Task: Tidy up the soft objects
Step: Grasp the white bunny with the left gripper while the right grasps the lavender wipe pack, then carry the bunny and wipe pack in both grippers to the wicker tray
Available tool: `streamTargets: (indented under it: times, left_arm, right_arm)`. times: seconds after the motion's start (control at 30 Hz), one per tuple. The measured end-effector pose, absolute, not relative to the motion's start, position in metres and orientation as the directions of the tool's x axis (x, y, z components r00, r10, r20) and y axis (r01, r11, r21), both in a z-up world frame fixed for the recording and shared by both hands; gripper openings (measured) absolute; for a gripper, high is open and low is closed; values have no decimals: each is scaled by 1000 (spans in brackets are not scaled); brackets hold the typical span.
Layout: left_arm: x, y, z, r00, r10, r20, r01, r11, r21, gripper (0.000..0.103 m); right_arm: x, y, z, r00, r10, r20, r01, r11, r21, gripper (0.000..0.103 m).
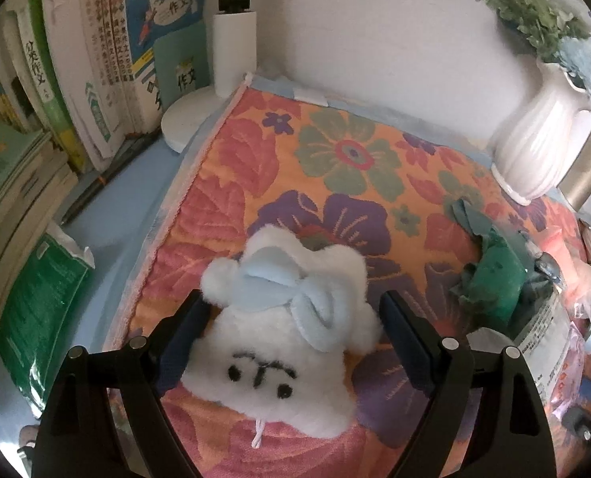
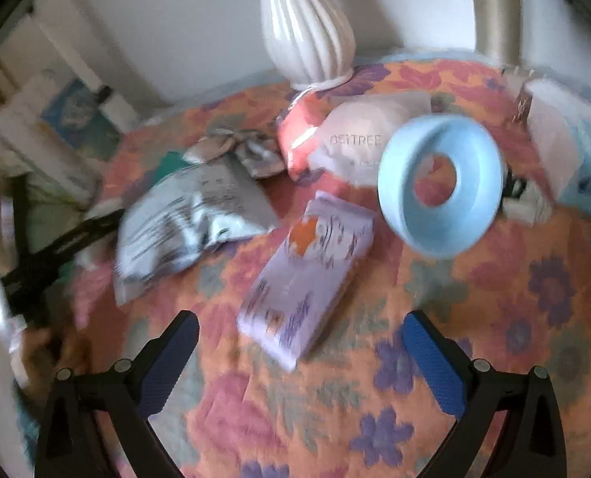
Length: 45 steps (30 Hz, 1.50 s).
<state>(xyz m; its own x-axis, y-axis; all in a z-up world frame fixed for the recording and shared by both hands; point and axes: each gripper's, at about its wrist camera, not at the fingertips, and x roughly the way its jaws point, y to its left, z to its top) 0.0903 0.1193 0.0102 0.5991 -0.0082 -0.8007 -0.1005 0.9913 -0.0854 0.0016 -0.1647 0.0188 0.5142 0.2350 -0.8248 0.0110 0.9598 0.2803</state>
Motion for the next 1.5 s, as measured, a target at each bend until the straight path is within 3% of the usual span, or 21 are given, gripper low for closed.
streamTargets:
  times: [0.13,0.17,0.23,0.33,0.6,0.87,0.9,0.97,1.1,1.2,1.3,1.5]
  left_arm:
    - [87,123,10,612,-12,-791,-113,988,-103,75]
    - [85,124,10,614,-12,-789,-114,988,-104,69]
    - [81,122,11,621,-6,-784,-114,989,-98,64]
    - [77,119,12,633,3,-774,-107,991,-83,55]
    - [31,100,43,701,3,-713,-75,995,-69,54]
    - [3,70,28,700,-59,-711,-17,995,-100,54]
    - [2,69,25,699,-59,-712,-21,994,-103,54]
    - [3,70,22,701,-47,-712,-31,995,-96,54]
    - [10,79,13,667,-71,-742,-49,989,-139,55]
    - [7,80,13,673,-82,-735,-50,987,-155,55]
    - [8,79,11,662,-84,-745,-51,986,-156,55]
    - [7,81,11,664,-101,-741,-50,983,-179,55]
  right_arm:
    - [13,-141,22,556,125,-822,49,982,182,79]
    - [14,-136,21,559,97,-823,51,987,151,75]
    - [15,-132,20,573,41,-818,55,995,88,53]
    - [16,-135,19,590,29,-807,49,996,71,42]
    - [-16,-155,18,577,154,-802,-51,987,153,39]
    - [-44,-138,10,614,72,-786,-183,982,-53,38]
    - [-44,-137,9,631,65,-773,-186,980,-69,40]
    - [-45,-135,6,655,20,-756,-167,979,-118,54]
    - [-34,-158,2,601,-18,-799,-62,996,-68,103]
    - [-31,-185,1,563,103,-820,-41,994,97,103]
    - [-34,-178,0,549,73,-833,-104,994,19,103]
    - [-49,-182,1,567,91,-819,-98,994,42,103]
